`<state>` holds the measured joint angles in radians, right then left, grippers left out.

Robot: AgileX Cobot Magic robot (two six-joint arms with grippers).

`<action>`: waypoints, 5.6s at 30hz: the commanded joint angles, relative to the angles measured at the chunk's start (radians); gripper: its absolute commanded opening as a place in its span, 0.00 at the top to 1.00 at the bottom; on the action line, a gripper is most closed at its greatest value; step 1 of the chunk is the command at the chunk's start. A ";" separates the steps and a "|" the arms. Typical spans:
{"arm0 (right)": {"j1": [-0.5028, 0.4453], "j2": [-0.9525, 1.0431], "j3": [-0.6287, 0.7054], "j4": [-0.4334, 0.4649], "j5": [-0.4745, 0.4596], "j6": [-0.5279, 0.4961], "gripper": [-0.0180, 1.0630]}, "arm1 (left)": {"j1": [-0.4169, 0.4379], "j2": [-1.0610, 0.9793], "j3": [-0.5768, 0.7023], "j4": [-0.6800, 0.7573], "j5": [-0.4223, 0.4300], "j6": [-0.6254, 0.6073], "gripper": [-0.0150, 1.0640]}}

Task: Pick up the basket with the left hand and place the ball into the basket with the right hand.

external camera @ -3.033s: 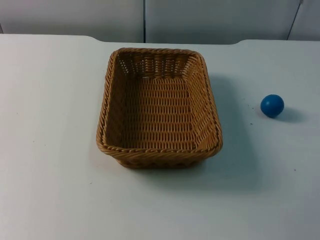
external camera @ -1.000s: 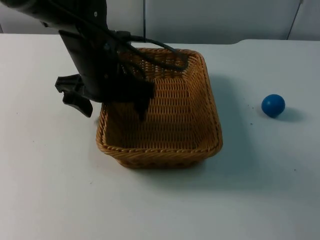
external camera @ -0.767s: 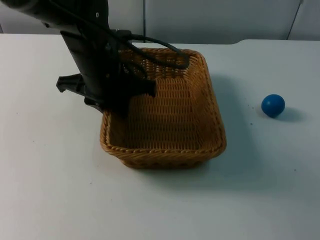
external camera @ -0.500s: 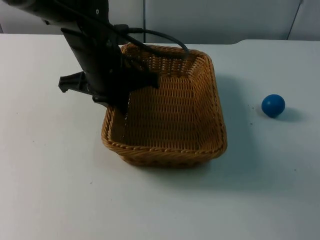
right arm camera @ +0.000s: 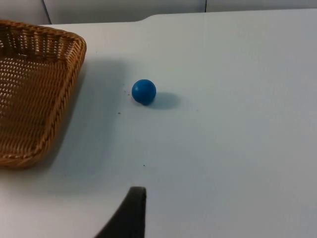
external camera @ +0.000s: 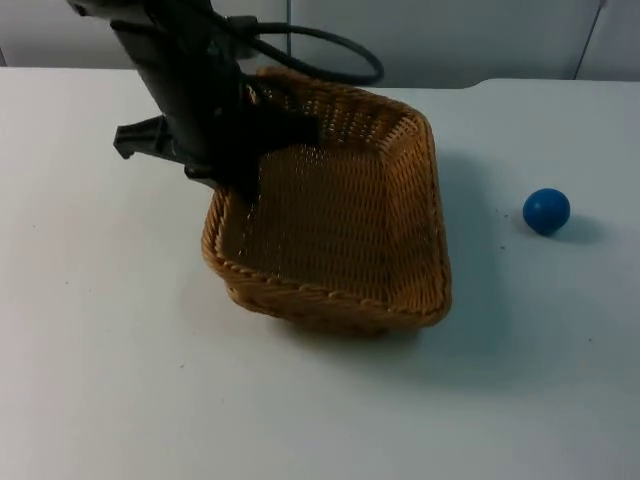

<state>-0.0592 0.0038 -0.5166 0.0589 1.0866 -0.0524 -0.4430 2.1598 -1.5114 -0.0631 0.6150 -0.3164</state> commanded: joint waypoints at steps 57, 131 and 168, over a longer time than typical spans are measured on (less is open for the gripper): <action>0.003 -0.004 0.005 -0.001 -0.008 0.000 0.03 | 0.180 -0.216 0.001 -0.477 0.107 0.295 0.98; 0.217 1.889 -0.758 0.025 -0.519 0.031 0.03 | 0.180 -0.181 0.001 -0.466 0.057 0.288 0.98; 0.207 2.156 -0.922 -0.053 -0.494 0.106 0.03 | 0.180 -0.181 0.001 -0.454 0.049 0.292 0.98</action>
<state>0.1628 2.1628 -1.4307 0.0076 0.5967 0.0491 -0.2659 1.9851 -1.5096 -0.5012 0.6900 -0.0243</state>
